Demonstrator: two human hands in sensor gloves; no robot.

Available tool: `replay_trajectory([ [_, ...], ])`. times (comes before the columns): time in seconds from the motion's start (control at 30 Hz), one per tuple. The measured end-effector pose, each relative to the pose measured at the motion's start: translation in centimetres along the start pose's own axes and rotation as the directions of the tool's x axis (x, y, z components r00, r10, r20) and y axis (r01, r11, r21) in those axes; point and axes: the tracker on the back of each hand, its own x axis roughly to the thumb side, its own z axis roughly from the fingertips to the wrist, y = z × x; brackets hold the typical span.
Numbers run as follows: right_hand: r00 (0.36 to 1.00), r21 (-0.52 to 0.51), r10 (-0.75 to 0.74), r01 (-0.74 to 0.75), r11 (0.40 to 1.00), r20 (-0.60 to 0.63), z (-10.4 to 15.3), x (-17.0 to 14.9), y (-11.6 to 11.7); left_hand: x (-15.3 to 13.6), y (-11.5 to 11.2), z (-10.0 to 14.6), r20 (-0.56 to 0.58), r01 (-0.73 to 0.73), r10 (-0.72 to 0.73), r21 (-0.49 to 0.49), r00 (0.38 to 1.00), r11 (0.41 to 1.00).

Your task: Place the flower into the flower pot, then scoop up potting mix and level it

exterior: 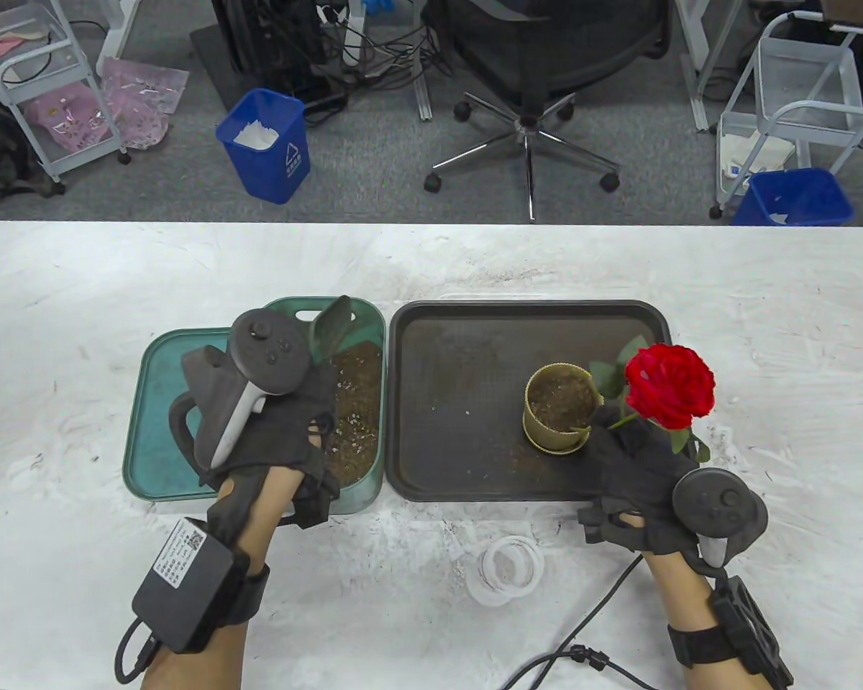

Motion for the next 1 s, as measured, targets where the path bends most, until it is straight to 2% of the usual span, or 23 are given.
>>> replay_trajectory([
  [0.1, 1.000, 0.001, -0.001, 0.001, 1.000, 0.000, 0.0, 0.0, 0.0, -0.7, -1.1, -1.9, -0.088, 0.125, -0.143, -0.188, 0.986, 0.974],
  [0.17, 1.000, 0.001, -0.002, 0.002, 1.000, 0.000, 0.0, 0.0, 0.0, -1.2, -2.3, -3.0, -0.125, 0.152, -0.201, -0.321, 0.971, 0.935],
  [0.23, 1.000, 0.002, -0.002, 0.002, 1.000, 0.001, 0.0, 0.0, 0.0, -1.9, -3.8, -4.2, -0.161, 0.151, -0.253, -0.469, 0.954, 0.870],
  [0.37, 1.000, 0.002, -0.007, 0.007, 1.000, -0.003, 0.0, 0.0, 0.0, -2.8, -5.7, -5.6, -0.164, 0.200, -0.360, -0.593, 0.918, 0.780],
  [0.47, 1.000, 0.002, -0.009, 0.009, 1.000, -0.005, 0.0, 0.0, 0.0, -3.3, -6.7, -6.2, -0.160, 0.189, -0.369, -0.640, 0.915, 0.745],
  [0.6, 1.000, 0.000, -0.007, 0.007, 1.000, -0.005, 0.0, 0.0, 0.0, -3.8, -7.6, -6.7, -0.167, 0.106, -0.289, -0.672, 0.943, 0.733],
  [0.8, 1.000, -0.002, -0.002, 0.002, 1.000, -0.001, 0.0, 0.0, 0.0, -4.9, -8.3, -7.3, -0.233, -0.028, -0.181, -0.683, 0.956, 0.730],
  [0.9, 1.000, -0.002, -0.002, 0.002, 1.000, -0.001, 0.0, 0.0, 0.0, -5.4, -8.9, -7.4, -0.279, -0.156, -0.059, -0.686, 0.959, 0.711],
  [1.0, 1.000, -0.003, -0.002, 0.002, 1.000, -0.001, 0.0, 0.0, 0.0, -5.8, -9.4, -7.7, -0.302, -0.200, -0.023, -0.685, 0.953, 0.701],
])
